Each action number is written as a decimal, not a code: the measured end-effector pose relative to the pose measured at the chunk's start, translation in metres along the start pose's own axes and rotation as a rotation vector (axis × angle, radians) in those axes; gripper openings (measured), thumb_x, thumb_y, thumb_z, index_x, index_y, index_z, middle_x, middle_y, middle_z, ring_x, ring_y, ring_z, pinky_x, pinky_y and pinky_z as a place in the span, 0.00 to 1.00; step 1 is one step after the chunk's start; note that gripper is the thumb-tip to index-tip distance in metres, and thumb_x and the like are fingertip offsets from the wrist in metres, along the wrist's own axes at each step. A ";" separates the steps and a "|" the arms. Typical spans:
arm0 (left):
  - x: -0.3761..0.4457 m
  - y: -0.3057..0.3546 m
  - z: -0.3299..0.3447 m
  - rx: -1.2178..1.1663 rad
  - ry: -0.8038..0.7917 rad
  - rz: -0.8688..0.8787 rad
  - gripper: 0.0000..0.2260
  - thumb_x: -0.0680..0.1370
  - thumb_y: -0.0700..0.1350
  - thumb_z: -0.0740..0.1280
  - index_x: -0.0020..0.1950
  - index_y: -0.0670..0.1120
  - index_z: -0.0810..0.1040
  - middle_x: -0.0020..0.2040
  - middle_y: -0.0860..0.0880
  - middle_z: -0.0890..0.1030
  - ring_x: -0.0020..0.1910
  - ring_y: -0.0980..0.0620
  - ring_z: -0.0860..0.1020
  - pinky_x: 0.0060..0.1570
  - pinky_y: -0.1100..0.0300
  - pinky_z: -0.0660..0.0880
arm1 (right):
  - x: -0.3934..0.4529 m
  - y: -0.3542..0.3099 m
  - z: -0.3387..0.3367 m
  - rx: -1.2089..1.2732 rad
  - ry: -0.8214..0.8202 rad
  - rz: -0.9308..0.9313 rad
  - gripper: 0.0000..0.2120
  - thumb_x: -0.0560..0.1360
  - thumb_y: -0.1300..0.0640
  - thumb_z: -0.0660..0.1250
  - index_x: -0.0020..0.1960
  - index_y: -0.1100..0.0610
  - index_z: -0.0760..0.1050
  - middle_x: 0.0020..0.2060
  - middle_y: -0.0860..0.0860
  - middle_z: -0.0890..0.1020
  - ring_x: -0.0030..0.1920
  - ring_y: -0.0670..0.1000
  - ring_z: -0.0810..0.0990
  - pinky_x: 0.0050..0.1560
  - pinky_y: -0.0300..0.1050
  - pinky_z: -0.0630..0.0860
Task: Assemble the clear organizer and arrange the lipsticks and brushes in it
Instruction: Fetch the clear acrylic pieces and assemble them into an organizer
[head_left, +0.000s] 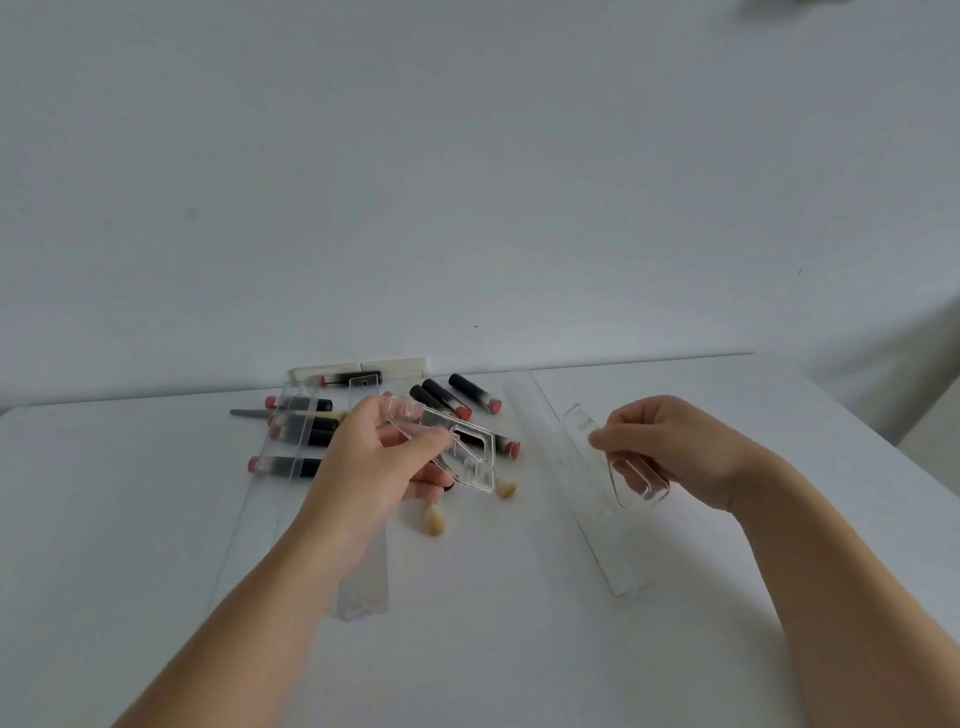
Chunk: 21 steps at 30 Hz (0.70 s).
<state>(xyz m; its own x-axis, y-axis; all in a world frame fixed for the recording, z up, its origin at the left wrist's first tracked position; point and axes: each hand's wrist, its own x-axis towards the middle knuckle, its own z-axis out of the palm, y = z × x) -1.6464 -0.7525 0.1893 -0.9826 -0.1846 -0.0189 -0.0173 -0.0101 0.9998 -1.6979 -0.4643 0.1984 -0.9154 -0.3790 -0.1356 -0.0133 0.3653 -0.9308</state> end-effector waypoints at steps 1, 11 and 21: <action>-0.001 0.000 0.000 -0.028 0.005 -0.006 0.17 0.74 0.36 0.75 0.59 0.45 0.74 0.44 0.42 0.85 0.34 0.42 0.85 0.34 0.52 0.83 | 0.001 0.001 0.000 0.052 0.028 -0.026 0.17 0.78 0.56 0.70 0.30 0.57 0.77 0.26 0.57 0.77 0.24 0.51 0.71 0.26 0.41 0.66; -0.002 0.002 -0.002 0.007 0.025 -0.011 0.13 0.72 0.35 0.77 0.49 0.42 0.75 0.43 0.41 0.87 0.41 0.44 0.87 0.34 0.58 0.82 | 0.012 0.012 0.000 0.361 0.220 -0.008 0.14 0.82 0.56 0.65 0.38 0.56 0.78 0.34 0.57 0.78 0.30 0.54 0.76 0.29 0.44 0.72; -0.003 0.001 0.000 -0.005 -0.015 0.011 0.14 0.74 0.31 0.73 0.56 0.43 0.77 0.40 0.41 0.86 0.40 0.42 0.87 0.34 0.55 0.82 | 0.010 0.009 0.007 0.469 0.143 -0.034 0.09 0.82 0.56 0.65 0.44 0.59 0.77 0.36 0.63 0.81 0.30 0.57 0.78 0.31 0.48 0.77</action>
<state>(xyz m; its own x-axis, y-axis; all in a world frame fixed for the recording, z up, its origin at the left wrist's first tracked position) -1.6434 -0.7519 0.1907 -0.9854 -0.1699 -0.0073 -0.0052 -0.0127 0.9999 -1.7047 -0.4709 0.1866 -0.9642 -0.2511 -0.0855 0.1086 -0.0797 -0.9909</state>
